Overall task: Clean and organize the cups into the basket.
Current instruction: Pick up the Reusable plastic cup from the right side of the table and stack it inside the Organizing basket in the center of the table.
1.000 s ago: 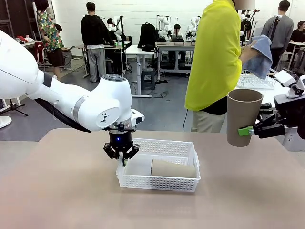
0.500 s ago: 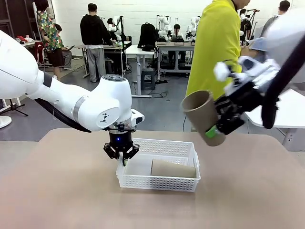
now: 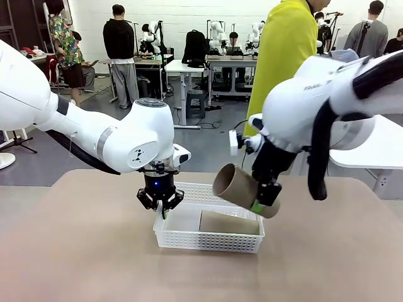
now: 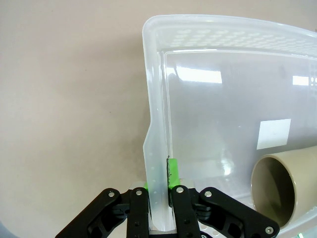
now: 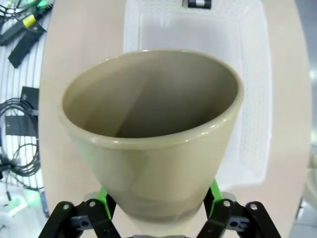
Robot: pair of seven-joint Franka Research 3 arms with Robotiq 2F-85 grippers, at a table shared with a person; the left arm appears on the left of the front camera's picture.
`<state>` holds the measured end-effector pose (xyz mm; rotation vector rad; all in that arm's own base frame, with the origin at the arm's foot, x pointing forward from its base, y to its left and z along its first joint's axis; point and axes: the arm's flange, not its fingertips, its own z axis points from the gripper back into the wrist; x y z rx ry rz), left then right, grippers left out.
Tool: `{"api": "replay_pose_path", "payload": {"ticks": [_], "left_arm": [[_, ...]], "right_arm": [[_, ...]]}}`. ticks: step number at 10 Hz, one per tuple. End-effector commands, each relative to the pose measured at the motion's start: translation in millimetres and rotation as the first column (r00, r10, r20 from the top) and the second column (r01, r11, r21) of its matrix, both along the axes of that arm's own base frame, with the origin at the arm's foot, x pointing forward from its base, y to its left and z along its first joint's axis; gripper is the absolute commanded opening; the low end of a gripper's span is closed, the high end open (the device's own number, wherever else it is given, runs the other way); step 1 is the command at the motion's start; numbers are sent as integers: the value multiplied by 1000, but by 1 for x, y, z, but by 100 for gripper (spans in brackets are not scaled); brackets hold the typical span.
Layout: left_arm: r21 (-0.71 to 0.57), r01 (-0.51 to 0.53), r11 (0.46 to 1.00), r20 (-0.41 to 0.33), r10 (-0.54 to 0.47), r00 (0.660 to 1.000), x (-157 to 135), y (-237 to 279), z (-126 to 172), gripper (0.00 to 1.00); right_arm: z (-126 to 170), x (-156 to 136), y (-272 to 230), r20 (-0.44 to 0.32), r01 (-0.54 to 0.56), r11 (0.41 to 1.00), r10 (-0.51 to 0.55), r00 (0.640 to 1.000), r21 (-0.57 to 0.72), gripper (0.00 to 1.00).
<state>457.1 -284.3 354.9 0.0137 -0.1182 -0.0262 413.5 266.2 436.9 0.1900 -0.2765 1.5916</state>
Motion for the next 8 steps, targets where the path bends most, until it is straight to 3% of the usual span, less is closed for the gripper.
{"api": "replay_pose_path", "payload": {"ticks": [1, 5, 7, 8], "left_arm": [[3, 1, 1000, 1, -1, 1000, 0, 0, 1, 0], [3, 1, 1000, 1, -1, 1000, 0, 0, 1, 0], [3, 1, 1000, 1, -1, 1000, 0, 0, 1, 0], [3, 1, 1000, 1, -1, 1000, 0, 0, 1, 0]], "right_arm": [[-7, 20, 18, 2, -18, 999, 18, 1000, 45, 82], [-10, 34, 10, 49, -26, 999, 24, 999, 40, 82], [-3, 35, -7, 40, -39, 998, 38, 998, 41, 82], [-8, 33, 9, 29, -11, 999, 10, 1000, 40, 82]]}}
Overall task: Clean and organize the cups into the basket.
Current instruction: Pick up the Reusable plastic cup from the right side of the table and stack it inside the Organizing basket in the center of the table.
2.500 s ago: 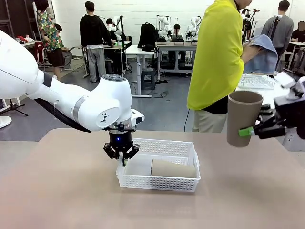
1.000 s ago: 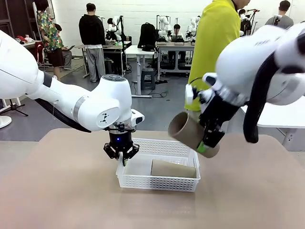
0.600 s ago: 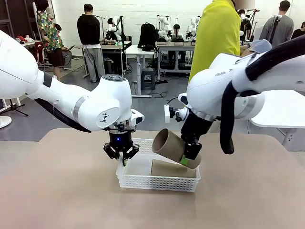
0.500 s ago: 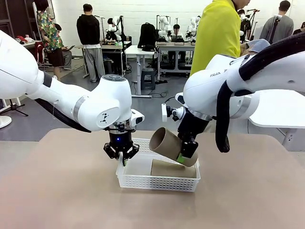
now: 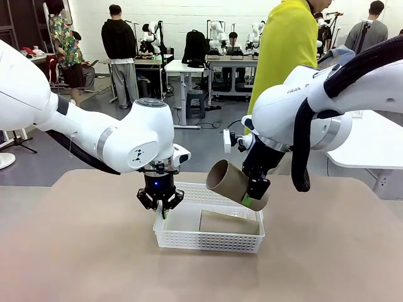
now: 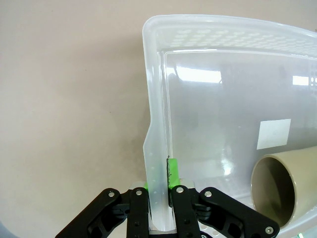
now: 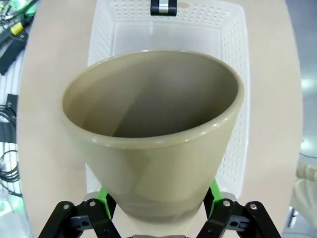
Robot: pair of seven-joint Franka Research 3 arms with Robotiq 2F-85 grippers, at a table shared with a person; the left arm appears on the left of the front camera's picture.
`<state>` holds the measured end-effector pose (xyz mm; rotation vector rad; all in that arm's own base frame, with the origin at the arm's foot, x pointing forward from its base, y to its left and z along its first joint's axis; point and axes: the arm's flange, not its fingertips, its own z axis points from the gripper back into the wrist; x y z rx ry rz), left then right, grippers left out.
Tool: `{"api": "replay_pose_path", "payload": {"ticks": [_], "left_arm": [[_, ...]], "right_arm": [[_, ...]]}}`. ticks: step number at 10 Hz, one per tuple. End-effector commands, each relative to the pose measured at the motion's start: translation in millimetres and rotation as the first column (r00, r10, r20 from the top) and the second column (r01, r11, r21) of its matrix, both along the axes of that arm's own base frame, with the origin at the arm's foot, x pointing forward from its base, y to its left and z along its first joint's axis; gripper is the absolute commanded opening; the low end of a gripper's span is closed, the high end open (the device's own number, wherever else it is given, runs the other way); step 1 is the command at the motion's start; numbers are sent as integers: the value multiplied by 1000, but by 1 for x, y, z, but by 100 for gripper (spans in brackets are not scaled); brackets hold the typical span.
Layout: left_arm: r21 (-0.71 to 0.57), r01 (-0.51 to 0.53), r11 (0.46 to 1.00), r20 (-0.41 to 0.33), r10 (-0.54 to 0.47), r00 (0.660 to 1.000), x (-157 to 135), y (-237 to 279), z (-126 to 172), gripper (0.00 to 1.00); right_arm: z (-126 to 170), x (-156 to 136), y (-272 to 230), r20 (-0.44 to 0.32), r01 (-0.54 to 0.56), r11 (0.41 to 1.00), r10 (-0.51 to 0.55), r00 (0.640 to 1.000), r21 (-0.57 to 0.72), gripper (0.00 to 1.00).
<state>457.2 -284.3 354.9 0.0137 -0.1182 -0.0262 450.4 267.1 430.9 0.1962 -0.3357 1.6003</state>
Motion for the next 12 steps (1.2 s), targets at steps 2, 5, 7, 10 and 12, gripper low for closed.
{"api": "replay_pose_path", "payload": {"ticks": [2, 5, 7, 10, 12], "left_arm": [[3, 1, 1000, 1, -1, 1000, 0, 0, 1, 0], [3, 1, 1000, 1, -1, 1000, 0, 0, 1, 0], [3, 1, 1000, 1, -1, 1000, 0, 0, 1, 0], [3, 1, 1000, 1, -1, 1000, 0, 0, 1, 0], [3, 1, 1000, 1, -1, 1000, 0, 0, 1, 0]], "right_arm": [[-2, -4, 8, -5, -1, 1000, 1, 1000, -1, 82], [-2, -4, 8, -5, -1, 1000, 1, 1000, -1, 82], [-1, -4, 7, -4, -10, 1000, 10, 1000, -2, 82], [-10, 7, 30, 3, -2, 1000, 2, 1000, -1, 82], [-15, 15, 35, 27, 8, 1000, -8, 1000, 5, 82]]}}
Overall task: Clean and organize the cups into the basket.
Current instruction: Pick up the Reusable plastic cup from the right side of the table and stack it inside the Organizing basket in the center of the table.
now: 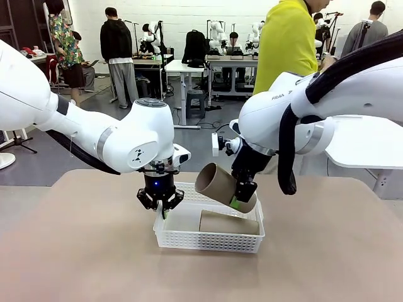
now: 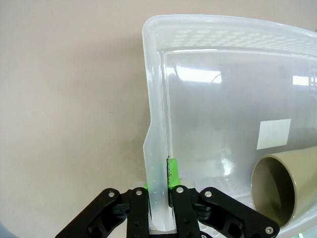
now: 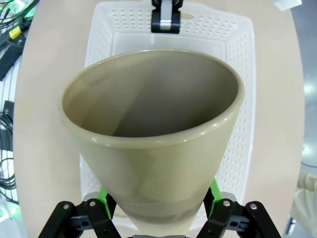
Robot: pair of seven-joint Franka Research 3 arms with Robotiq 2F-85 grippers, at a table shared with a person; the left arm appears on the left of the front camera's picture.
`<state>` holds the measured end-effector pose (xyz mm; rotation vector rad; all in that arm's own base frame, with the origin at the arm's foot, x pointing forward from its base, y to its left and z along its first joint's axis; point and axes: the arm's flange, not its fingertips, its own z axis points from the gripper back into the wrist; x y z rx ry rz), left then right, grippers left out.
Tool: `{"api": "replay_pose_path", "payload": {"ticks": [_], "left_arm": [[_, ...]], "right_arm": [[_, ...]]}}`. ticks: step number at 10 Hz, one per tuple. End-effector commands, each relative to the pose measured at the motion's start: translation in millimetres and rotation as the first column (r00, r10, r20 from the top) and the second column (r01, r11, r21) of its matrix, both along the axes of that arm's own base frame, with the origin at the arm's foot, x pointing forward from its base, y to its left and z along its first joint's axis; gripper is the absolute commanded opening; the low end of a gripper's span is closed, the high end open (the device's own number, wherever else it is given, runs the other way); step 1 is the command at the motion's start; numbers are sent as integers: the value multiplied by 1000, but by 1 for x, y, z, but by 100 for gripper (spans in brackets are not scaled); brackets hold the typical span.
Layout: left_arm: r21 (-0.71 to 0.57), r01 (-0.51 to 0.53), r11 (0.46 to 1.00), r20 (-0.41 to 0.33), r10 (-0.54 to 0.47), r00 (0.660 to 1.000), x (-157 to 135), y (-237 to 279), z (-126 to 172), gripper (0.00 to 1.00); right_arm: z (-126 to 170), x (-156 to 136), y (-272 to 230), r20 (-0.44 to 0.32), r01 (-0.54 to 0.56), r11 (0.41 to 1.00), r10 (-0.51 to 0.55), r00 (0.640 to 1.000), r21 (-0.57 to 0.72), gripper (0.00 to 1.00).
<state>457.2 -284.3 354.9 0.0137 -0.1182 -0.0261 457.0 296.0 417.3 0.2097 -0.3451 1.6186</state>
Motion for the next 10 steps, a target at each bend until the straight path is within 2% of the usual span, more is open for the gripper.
{"api": "replay_pose_path", "payload": {"ticks": [1, 6, 10], "left_arm": [[3, 1, 1000, 1, -1, 1000, 0, 0, 1, 0], [3, 1, 1000, 1, -1, 1000, 0, 0, 1, 0], [3, 1, 1000, 1, -1, 1000, 0, 0, 1, 0]], "right_arm": [[-5, 13, 8, 27, 37, 999, -36, 999, -18, 82], [-46, 47, 14, -16, 107, 993, -108, 994, -59, 82], [-65, 59, 15, -18, 147, 980, -150, 988, -135, 82]]}}
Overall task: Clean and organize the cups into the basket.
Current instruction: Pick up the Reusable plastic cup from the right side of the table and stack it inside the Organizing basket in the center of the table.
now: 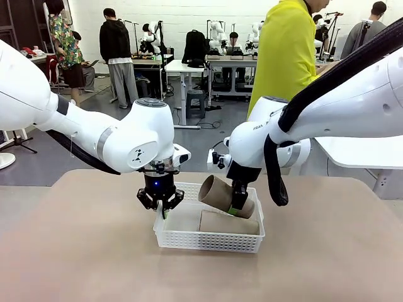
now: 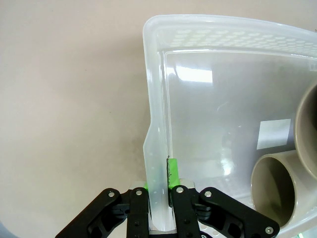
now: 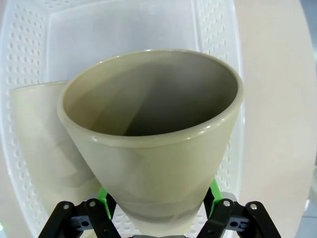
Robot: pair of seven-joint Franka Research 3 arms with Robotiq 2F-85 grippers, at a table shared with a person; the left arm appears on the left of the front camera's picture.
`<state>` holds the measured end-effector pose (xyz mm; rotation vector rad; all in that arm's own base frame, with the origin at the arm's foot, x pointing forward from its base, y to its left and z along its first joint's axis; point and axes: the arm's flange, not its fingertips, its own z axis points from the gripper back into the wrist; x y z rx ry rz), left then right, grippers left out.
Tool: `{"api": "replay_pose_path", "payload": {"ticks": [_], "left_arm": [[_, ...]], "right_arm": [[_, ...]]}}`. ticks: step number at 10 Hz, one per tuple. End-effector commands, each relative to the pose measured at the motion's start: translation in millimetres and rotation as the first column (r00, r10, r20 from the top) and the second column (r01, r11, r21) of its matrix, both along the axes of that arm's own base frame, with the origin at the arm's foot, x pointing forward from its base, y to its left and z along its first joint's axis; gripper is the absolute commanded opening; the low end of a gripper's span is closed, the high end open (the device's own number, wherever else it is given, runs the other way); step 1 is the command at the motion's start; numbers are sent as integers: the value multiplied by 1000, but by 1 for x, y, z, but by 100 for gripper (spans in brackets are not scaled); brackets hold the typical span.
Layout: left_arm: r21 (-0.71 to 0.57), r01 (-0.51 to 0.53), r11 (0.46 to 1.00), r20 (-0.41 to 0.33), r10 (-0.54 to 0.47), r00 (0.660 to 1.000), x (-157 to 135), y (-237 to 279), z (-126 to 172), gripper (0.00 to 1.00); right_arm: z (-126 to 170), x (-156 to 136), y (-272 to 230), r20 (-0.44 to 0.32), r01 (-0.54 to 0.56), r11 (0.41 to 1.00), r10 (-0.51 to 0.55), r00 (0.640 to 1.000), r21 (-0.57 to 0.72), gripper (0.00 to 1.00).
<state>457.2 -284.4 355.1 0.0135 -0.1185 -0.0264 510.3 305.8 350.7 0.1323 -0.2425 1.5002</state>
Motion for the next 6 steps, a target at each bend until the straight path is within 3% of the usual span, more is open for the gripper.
{"api": "replay_pose_path", "payload": {"ticks": [1, 2, 3, 6], "left_arm": [[4, 1, 1000, 1, -1, 1000, 0, 0, 1, 0], [4, 1, 1000, 1, -1, 1000, 0, 0, 1, 0], [4, 1, 1000, 1, -1, 1000, 0, 0, 1, 0], [4, 1, 1000, 1, -1, 1000, 0, 0, 1, 0]], "right_arm": [[-2, 7, 6, -1, 21, 999, -21, 1000, -42, 82], [-4, 7, 7, -18, 17, 999, -18, 1000, -51, 82], [-5, 8, 7, -31, 16, 999, -18, 999, -52, 100], [-3, 7, 5, -40, 15, 999, -17, 999, -45, 100]]}}
